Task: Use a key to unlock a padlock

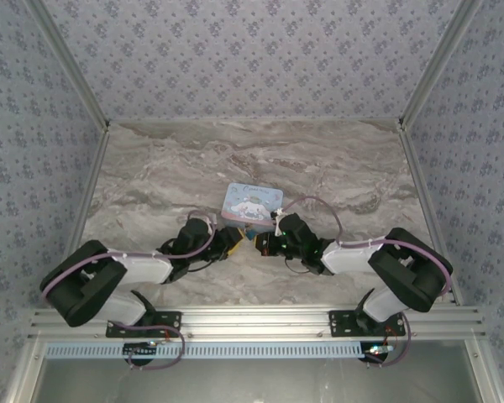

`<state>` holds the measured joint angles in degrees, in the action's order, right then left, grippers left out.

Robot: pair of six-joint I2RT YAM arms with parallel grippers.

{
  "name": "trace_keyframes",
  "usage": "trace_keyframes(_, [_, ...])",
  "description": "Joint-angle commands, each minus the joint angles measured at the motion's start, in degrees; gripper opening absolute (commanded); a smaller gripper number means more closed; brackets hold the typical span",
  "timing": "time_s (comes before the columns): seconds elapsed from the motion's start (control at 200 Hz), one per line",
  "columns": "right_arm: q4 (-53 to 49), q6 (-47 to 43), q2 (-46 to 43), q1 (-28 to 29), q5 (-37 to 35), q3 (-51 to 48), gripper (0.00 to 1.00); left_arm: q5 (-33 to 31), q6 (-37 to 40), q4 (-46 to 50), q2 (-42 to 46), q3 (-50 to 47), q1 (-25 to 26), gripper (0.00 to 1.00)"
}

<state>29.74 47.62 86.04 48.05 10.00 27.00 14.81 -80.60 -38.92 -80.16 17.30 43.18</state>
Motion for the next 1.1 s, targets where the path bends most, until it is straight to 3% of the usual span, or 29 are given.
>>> trace_keyframes(0.0, [-2.0, 0.9, 0.7, 0.5, -1.0, 2.1, 0.00, 1.4, -1.0, -6.2, -3.1, 1.8, 0.1, 0.40])
trace_keyframes(0.3, [-2.8, 1.3, 1.3, 0.5, -0.4, 3.0, 0.00, 2.3, -5.1, -20.5, -14.1, 3.2, 0.3, 0.36])
trace_keyframes(0.745, [-2.8, 1.7, 1.2, 0.4, -0.6, 2.8, 0.00, 1.4, -6.5, -23.0, -16.8, 3.8, 0.4, 0.34])
trace_keyframes(1.094, [-2.4, 2.5, 1.2, 0.3, -0.8, 2.5, 0.00, 0.8, -6.4, -19.6, -17.1, 4.8, 1.0, 0.36])
